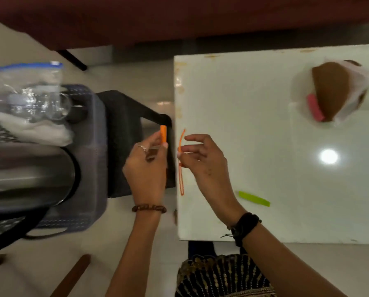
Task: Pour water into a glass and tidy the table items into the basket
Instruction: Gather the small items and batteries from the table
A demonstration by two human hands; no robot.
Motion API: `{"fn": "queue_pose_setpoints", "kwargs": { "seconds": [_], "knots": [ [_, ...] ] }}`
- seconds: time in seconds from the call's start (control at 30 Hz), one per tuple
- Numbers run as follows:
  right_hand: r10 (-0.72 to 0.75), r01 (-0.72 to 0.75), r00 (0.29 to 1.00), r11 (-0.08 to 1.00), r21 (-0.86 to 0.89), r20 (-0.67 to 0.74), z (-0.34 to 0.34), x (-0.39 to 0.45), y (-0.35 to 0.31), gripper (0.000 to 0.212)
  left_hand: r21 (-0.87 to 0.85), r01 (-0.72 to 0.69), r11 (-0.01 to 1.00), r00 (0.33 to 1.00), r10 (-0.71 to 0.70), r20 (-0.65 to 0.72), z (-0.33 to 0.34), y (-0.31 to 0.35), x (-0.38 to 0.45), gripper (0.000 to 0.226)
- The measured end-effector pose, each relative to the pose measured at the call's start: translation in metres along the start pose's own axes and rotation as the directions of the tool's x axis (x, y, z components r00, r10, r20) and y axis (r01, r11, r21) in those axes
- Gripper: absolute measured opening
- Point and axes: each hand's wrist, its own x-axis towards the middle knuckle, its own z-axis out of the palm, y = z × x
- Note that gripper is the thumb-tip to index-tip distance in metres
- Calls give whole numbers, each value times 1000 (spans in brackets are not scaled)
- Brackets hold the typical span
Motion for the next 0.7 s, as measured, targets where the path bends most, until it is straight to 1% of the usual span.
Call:
{"fn": "queue_pose_setpoints", "kwargs": {
  "seconds": [0.07,0.13,0.17,0.2,0.27,0.3,0.37,0.43,0.5,0.53,0.6,0.7],
  "knots": [
    [-51,52,996,998,-23,70,49,6,-5,26,87,-64,994,991,74,-109,-45,-16,21,28],
    [-85,95,986,993,-64,147,98,12,-6,27,158,-48,986,981,76,-178,-83,-38,39,21],
    [-100,121,977,988,-99,188,120,14,-5,27,196,-19,980,981,57,-186,-97,-49,46,17],
    [-119,156,966,976,-152,228,139,15,-2,27,270,-2,963,983,52,-178,-108,-59,51,18],
    [-154,240,941,931,-274,302,166,19,4,26,428,-32,903,989,91,-118,-120,-77,58,21],
    [-162,274,930,904,-329,331,177,20,7,26,460,-40,887,992,92,-92,-125,-84,62,22],
    [-172,328,913,847,-418,369,191,21,15,25,471,9,882,997,28,-72,-132,-98,70,25],
    [-176,366,900,803,-470,400,198,19,20,22,468,72,881,996,-39,-78,-136,-107,75,25],
    [-182,380,895,787,-486,406,199,16,23,21,468,68,881,997,-41,-67,-135,-110,74,24],
    [-197,389,894,785,-481,402,196,15,23,20,455,35,890,998,-11,-55,-133,-109,71,23],
    [-234,401,897,786,-471,374,185,15,24,19,409,-85,908,995,98,-10,-124,-105,61,19],
    [-242,369,919,811,-455,312,150,15,25,21,335,-213,918,976,212,41,-100,-91,40,16]
  ]
}}
